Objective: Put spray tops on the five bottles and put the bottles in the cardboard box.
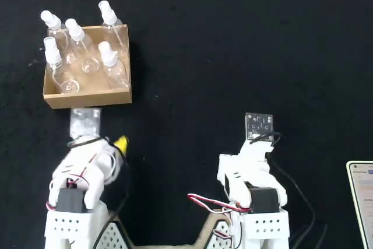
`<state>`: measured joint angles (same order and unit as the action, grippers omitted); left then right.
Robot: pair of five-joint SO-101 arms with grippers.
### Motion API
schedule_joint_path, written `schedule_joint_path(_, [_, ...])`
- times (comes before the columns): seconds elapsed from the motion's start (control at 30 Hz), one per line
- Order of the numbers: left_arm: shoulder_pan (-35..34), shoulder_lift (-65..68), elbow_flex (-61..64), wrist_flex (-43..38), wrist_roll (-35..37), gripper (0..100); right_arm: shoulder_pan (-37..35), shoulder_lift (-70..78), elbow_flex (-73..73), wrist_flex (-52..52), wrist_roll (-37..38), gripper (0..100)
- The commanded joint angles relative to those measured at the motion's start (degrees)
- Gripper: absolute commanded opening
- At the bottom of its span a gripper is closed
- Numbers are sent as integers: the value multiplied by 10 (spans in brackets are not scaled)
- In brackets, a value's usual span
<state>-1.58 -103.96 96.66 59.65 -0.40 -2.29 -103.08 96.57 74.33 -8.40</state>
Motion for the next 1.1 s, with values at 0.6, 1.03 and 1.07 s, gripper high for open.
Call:
schedule_joint_path(0.6, [-28,-4,7,133,-122,211,9,-56,0,4,-3,12])
schedule_joint_path(1.03, [-54,-4,7,133,-109,206,9,-56,0,4,-4,14])
schedule_joint_path(1.07, [-55,-4,7,133,-109,206,9,-56,0,4,-4,14])
